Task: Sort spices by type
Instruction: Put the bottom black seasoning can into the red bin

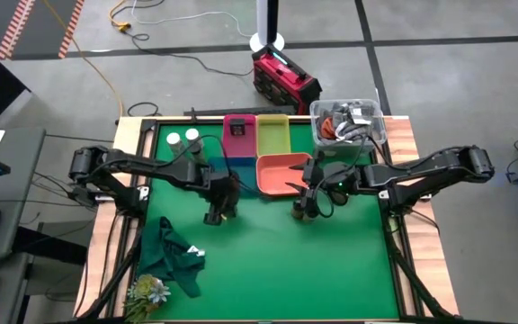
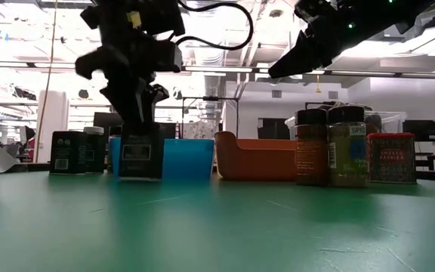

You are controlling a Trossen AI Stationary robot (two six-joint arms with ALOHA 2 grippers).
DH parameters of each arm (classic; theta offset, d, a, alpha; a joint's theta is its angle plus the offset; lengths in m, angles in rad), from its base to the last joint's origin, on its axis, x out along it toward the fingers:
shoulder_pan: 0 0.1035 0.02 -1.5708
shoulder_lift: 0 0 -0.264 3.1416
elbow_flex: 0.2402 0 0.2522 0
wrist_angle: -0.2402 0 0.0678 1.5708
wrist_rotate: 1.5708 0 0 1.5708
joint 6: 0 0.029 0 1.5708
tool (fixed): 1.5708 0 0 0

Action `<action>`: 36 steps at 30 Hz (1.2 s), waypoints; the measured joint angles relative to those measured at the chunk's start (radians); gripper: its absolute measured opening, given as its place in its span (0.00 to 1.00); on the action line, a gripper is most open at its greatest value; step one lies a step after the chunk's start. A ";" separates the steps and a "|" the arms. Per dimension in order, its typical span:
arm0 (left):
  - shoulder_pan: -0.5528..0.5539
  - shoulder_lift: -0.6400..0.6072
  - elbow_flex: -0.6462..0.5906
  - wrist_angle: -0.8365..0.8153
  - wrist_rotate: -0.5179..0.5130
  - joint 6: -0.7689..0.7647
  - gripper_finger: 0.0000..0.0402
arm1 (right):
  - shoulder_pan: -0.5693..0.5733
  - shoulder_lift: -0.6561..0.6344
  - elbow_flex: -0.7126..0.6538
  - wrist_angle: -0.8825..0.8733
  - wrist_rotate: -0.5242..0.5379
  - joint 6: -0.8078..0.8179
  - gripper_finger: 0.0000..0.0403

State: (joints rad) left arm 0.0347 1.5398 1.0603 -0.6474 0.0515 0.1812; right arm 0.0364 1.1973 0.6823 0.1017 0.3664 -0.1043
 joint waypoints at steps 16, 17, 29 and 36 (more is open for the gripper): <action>0.264 0.000 0.194 0.052 0.073 0.129 0.34 | 0.002 0.000 0.000 0.000 0.003 0.002 0.65; 0.294 0.000 0.198 0.062 0.111 0.129 0.34 | 0.002 0.000 0.000 0.000 0.003 0.002 0.65; 0.359 0.000 0.202 -0.093 0.360 0.112 0.35 | 0.002 0.000 0.000 0.005 0.003 0.006 0.65; 0.346 -0.009 0.202 -0.048 0.317 0.107 0.35 | 0.002 0.000 0.000 0.011 0.002 0.007 0.65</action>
State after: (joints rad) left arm 0.3812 1.5307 1.2621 -0.6958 0.3681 0.2886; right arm 0.0387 1.1973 0.6823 0.1127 0.3689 -0.0975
